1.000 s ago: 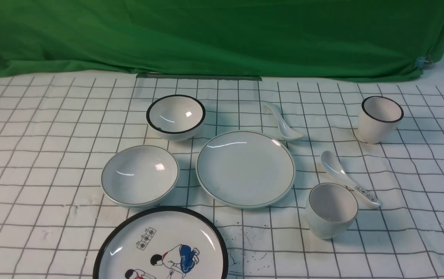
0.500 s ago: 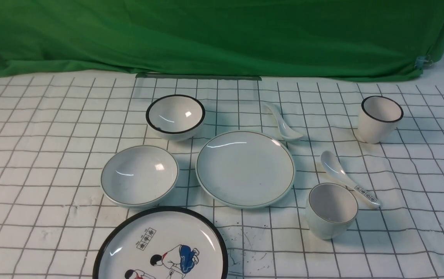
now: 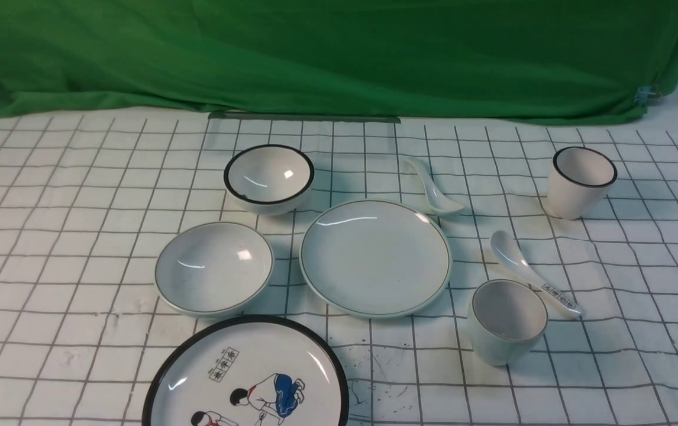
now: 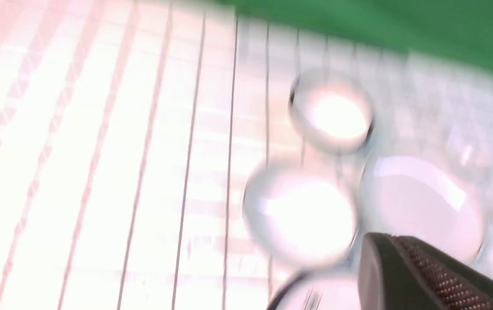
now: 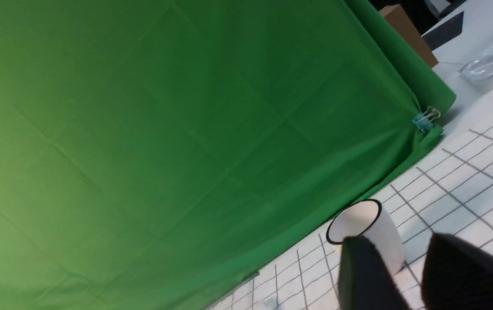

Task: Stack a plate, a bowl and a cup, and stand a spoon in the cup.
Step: Use the left arm to grab a blue rice bowl

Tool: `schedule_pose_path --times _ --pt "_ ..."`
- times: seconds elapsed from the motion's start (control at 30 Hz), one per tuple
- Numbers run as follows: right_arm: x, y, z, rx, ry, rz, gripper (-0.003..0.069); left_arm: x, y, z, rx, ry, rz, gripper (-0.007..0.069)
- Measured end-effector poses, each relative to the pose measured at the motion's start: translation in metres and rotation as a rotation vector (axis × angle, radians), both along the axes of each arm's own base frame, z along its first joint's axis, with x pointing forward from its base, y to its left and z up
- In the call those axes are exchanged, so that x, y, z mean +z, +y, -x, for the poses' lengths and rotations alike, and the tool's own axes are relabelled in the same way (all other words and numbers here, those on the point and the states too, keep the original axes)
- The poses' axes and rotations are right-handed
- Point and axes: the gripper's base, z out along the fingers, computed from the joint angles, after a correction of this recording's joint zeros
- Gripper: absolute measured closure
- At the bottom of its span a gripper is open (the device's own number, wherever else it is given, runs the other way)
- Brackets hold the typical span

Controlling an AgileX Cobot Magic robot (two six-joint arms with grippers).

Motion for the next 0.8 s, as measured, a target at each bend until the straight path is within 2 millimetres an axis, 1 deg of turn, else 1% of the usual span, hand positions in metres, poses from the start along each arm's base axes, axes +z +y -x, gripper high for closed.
schedule_pose_path --times 0.03,0.07,0.1,0.13,0.17,0.23,0.27,0.3,0.33,0.37,0.4,0.43,0.47,0.5,0.53,0.57,0.6,0.63,0.67,0.7,0.73,0.8 --pt "0.0 0.001 0.0 0.013 0.021 0.002 0.0432 -0.012 0.0 -0.012 -0.013 0.061 0.001 0.0604" --pt "0.004 0.004 0.001 0.041 0.064 0.014 0.0461 -0.023 0.0 -0.022 -0.026 0.111 -0.002 0.0604" --pt "0.012 0.007 0.003 0.088 0.131 0.058 0.0512 -0.038 0.0 -0.036 -0.041 0.182 -0.006 0.0604" --pt "0.017 0.009 0.004 0.112 0.159 0.102 0.055 -0.047 -0.001 -0.045 -0.05 0.22 -0.013 0.0606" --pt "0.024 0.012 0.006 0.143 0.2 0.139 0.0575 -0.056 -0.003 -0.053 -0.063 0.248 -0.027 0.061" --pt "0.045 0.018 0.007 0.244 0.316 0.265 0.0618 -0.078 -0.011 -0.072 -0.101 0.304 -0.066 0.0624" --pt "0.054 0.021 0.005 0.292 0.372 0.306 0.0624 -0.086 -0.017 -0.079 -0.124 0.313 -0.078 0.0626" --pt "0.058 0.022 0.004 0.307 0.398 0.315 0.0625 -0.087 -0.019 -0.08 -0.129 0.314 -0.08 0.0627" --pt "0.071 0.026 -0.002 0.383 0.492 0.379 0.0628 -0.098 -0.03 -0.09 -0.164 0.319 -0.091 0.0628" --pt "0.071 0.026 -0.002 0.387 0.491 0.386 0.0628 -0.1 -0.032 -0.091 -0.168 0.319 -0.092 0.0628" --pt "0.08 0.03 -0.01 0.453 0.583 0.436 0.0628 -0.109 -0.041 -0.098 -0.192 0.32 -0.106 0.0629" --pt "0.086 0.032 -0.013 0.49 0.626 0.462 0.0627 -0.114 -0.046 -0.102 -0.206 0.316 -0.115 0.0629" --pt "0.088 0.033 -0.016 0.514 0.654 0.481 0.0626 -0.117 -0.047 -0.105 -0.209 0.31 -0.122 0.0629" --pt "0.092 0.036 -0.024 0.555 0.714 0.509 0.0623 -0.125 -0.051 -0.114 -0.214 0.279 -0.144 0.0626" --pt "0.094 0.037 -0.028 0.575 0.741 0.521 0.0622 -0.129 -0.052 -0.118 -0.216 0.265 -0.159 0.0621" --pt "0.096 0.038 -0.035 0.593 0.775 0.529 0.062 -0.135 -0.052 -0.124 -0.215 0.248 -0.177 0.0606" --pt "0.095 0.039 -0.04 0.604 0.802 0.532 0.0616 -0.142 -0.051 -0.13 -0.218 0.238 -0.202 0.0574" --pt "0.095 0.04 -0.043 0.61 0.817 0.531 0.0614 -0.145 -0.051 -0.133 -0.218 0.229 -0.21 0.0557" --pt "0.094 0.04 -0.047 0.615 0.836 0.529 0.061 -0.151 -0.051 -0.137 -0.221 0.228 -0.223 0.0515" --pt "0.094 0.04 -0.048 0.616 0.839 0.529 0.0609 -0.152 -0.051 -0.138 -0.221 0.225 -0.226 0.0508" --pt "0.092 0.041 -0.05 0.62 0.852 0.527 0.0606 -0.157 -0.051 -0.141 -0.221 0.227 -0.231 0.0465" --pt "0.091 0.041 -0.052 0.622 0.863 0.526 0.0601 -0.173 -0.052 -0.147 -0.224 0.253 -0.237 0.0335"
